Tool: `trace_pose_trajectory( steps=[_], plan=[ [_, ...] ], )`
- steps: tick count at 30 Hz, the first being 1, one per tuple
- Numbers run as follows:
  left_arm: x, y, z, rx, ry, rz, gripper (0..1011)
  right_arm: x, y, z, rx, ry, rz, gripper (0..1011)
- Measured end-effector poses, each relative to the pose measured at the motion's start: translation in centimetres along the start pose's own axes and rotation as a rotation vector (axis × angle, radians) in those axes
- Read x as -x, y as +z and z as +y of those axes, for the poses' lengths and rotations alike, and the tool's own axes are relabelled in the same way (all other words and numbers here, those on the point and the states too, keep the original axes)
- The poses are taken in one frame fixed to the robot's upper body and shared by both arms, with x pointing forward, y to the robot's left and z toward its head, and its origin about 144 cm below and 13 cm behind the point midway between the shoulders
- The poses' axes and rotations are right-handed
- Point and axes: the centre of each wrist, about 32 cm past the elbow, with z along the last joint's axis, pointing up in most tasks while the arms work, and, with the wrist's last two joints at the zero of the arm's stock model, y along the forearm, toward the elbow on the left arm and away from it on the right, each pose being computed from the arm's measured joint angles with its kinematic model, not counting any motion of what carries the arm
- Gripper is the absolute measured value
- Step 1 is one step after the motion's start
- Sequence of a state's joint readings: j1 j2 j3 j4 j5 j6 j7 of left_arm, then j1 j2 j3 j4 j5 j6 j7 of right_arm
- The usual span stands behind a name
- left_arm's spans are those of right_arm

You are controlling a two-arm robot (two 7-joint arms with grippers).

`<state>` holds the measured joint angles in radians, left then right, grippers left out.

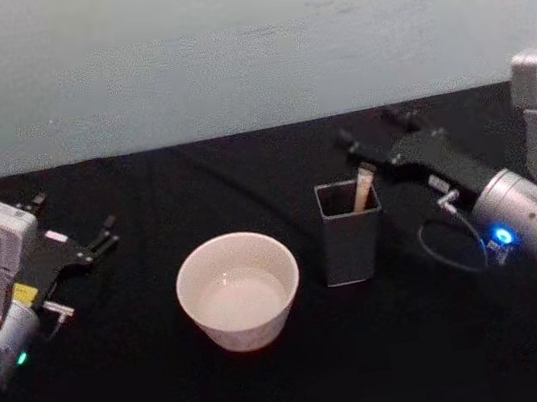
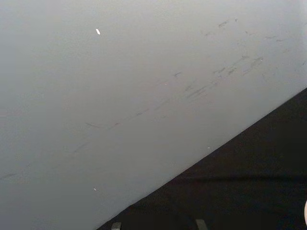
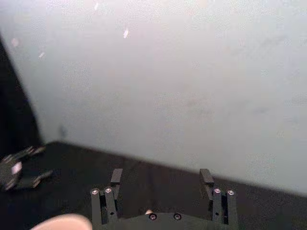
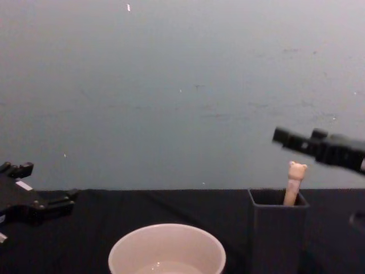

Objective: Pick up the stirring spoon with one hand, stir inside the cup, then place it back in its original position.

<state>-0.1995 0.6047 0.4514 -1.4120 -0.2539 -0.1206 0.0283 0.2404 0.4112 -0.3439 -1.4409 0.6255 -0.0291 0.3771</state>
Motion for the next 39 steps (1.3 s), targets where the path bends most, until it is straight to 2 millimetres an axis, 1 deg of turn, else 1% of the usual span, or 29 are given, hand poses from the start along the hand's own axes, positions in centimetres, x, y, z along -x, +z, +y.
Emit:
trace_pose_trajectory(
  steps=[3, 8, 9, 13, 15, 16, 18, 19, 20, 23, 27, 39],
  plan=[
    [0.0, 0.0, 0.0, 0.000, 0.000, 0.000, 1001, 0.4, 0.7, 0.0, -0.073, -0.099, -0.051, 1000],
    [0.0, 0.0, 0.0, 0.000, 0.000, 0.000, 1001, 0.4, 1.1, -0.2, -0.101, -0.245, -0.088, 1000],
    [0.0, 0.0, 0.0, 0.000, 0.000, 0.000, 1001, 0.3, 1.0, -0.3, -0.092, -0.293, -0.097, 1000],
    [0.0, 0.0, 0.0, 0.000, 0.000, 0.000, 1002, 0.0, 0.2, -0.5, -0.048, -0.365, -0.105, 1000],
    [0.0, 0.0, 0.0, 0.000, 0.000, 0.000, 1001, -0.1, -0.6, -0.8, -0.008, -0.399, -0.106, 1000],
    [0.0, 0.0, 0.0, 0.000, 0.000, 0.000, 1001, -0.1, -1.3, -1.0, 0.025, -0.416, -0.103, 1000],
    [0.0, 0.0, 0.0, 0.000, 0.000, 0.000, 1001, 0.0, -2.1, -1.3, 0.064, -0.430, -0.099, 1000],
    [0.0, 0.0, 0.0, 0.000, 0.000, 0.000, 1001, 0.0, -2.1, -1.3, 0.064, -0.430, -0.099, 1000],
    [0.0, 0.0, 0.0, 0.000, 0.000, 0.000, 1001, 0.0, -2.7, -1.5, 0.091, -0.438, -0.091, 1000],
    [0.0, 0.0, 0.0, 0.000, 0.000, 0.000, 1001, 0.1, -3.5, -1.7, 0.125, -0.448, -0.076, 1000],
    [0.0, 0.0, 0.0, 0.000, 0.000, 0.000, 1002, 0.0, -3.8, -1.8, 0.137, -0.451, -0.074, 1000],
    [0.0, 0.0, 0.0, 0.000, 0.000, 0.000, 1001, -0.1, -3.8, -1.7, 0.137, -0.449, -0.077, 1000]
  ],
)
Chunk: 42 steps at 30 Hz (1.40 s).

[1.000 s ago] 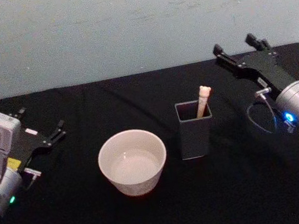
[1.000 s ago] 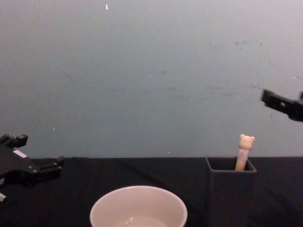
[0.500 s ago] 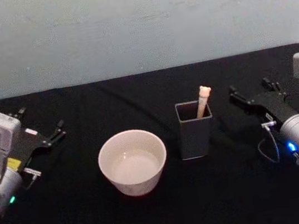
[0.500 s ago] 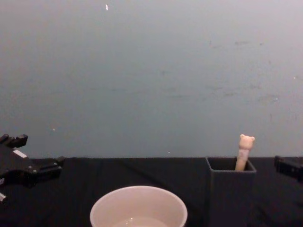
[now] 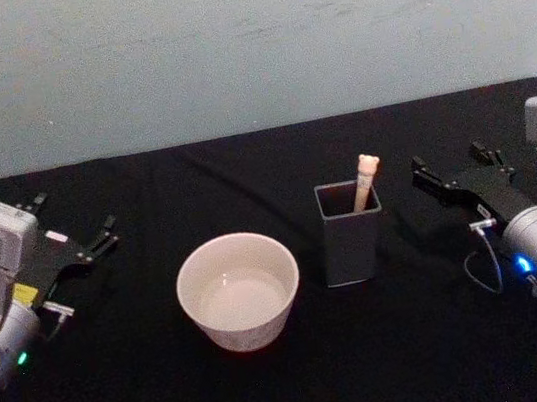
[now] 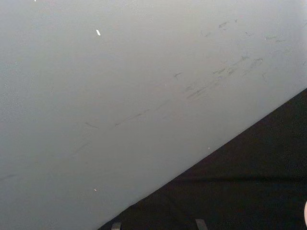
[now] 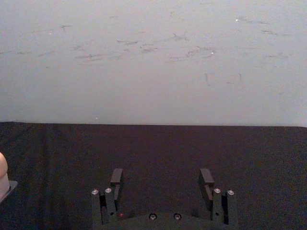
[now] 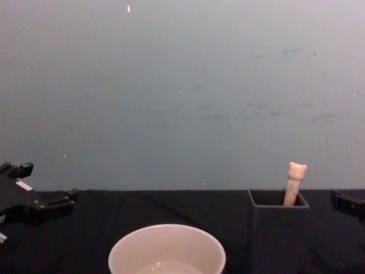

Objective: Pick up the stirring spoon with one hand, stir inside the cup, then place it back in its original position.

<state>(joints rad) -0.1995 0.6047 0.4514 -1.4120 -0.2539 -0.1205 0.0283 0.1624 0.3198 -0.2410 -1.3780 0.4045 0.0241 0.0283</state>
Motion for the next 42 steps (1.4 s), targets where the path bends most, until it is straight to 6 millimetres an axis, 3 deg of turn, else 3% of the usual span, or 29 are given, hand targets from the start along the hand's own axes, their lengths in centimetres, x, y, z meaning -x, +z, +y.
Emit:
trace_pose_trajectory(
  steps=[42],
  plan=[
    [0.00, 0.00, 0.00, 0.000, 0.000, 0.000, 1001, 0.04, 0.06, -0.02, -0.002, 0.001, 0.002, 1000]
  ],
)
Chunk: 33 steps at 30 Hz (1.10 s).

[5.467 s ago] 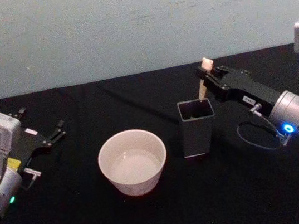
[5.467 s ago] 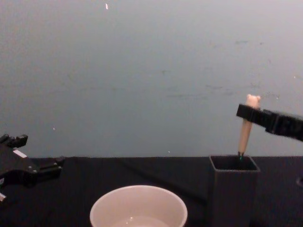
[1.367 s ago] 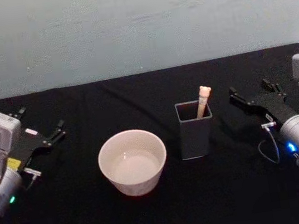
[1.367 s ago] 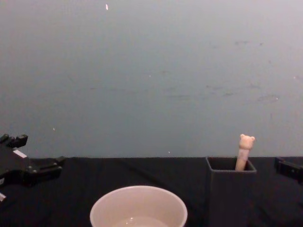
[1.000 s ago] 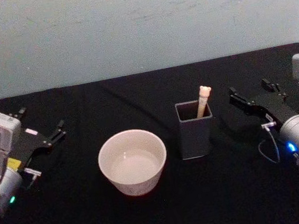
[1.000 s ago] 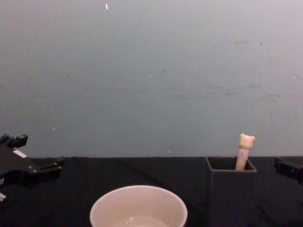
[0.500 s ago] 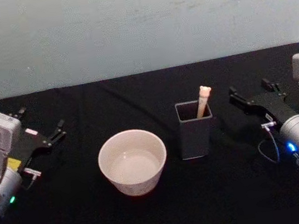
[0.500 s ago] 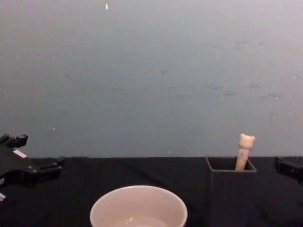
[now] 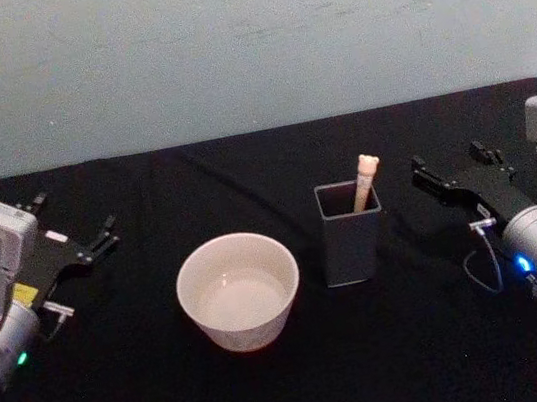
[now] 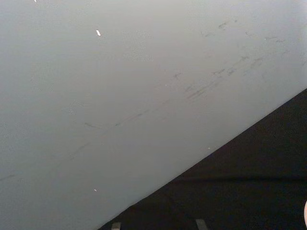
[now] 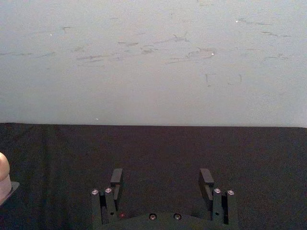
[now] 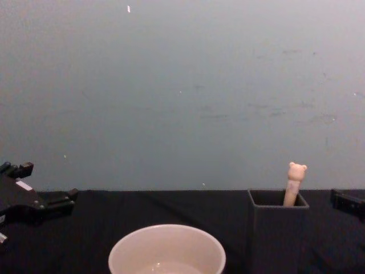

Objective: Pick up the stirring spoon with one hand, stir inside the cup, then place it back in its original position.

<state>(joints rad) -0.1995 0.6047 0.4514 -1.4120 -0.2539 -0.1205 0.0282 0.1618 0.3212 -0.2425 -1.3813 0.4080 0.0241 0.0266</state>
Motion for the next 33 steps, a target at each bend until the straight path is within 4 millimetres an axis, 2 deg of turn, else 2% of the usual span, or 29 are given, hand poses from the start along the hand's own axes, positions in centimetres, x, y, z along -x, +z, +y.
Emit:
trace_pose_trajectory(
  steps=[33],
  plan=[
    [0.00, 0.00, 0.00, 0.000, 0.000, 0.000, 1001, 0.00, 0.00, 0.00, 0.000, 0.000, 0.000, 1000]
  ],
)
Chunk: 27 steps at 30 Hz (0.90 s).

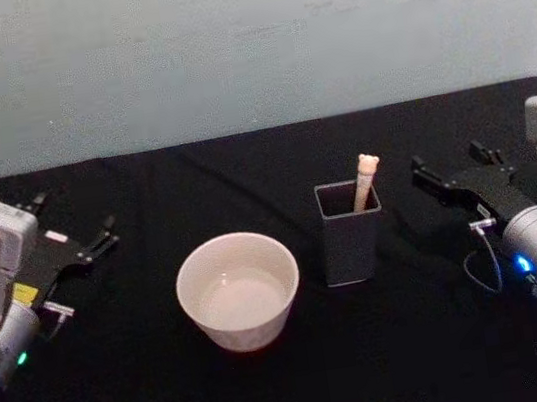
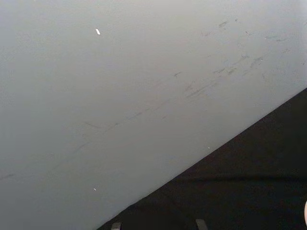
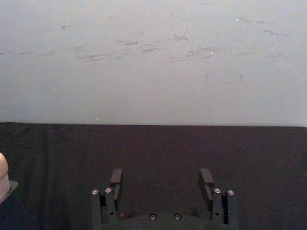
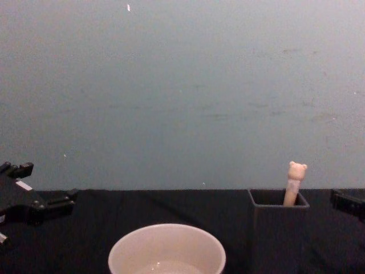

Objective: Pick up the stirring spoon with one hand, stir inside the cup, then place it back in its original position.

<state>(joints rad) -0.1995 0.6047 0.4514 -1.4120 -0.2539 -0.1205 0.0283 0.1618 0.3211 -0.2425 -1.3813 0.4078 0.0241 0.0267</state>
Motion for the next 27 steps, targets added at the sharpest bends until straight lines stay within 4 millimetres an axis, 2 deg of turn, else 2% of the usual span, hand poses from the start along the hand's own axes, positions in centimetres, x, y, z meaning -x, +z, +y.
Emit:
trace_pose_trajectory(
  steps=[27],
  plan=[
    [0.00, 0.00, 0.00, 0.000, 0.000, 0.000, 1001, 0.00, 0.00, 0.00, 0.000, 0.000, 0.000, 1000]
  ],
)
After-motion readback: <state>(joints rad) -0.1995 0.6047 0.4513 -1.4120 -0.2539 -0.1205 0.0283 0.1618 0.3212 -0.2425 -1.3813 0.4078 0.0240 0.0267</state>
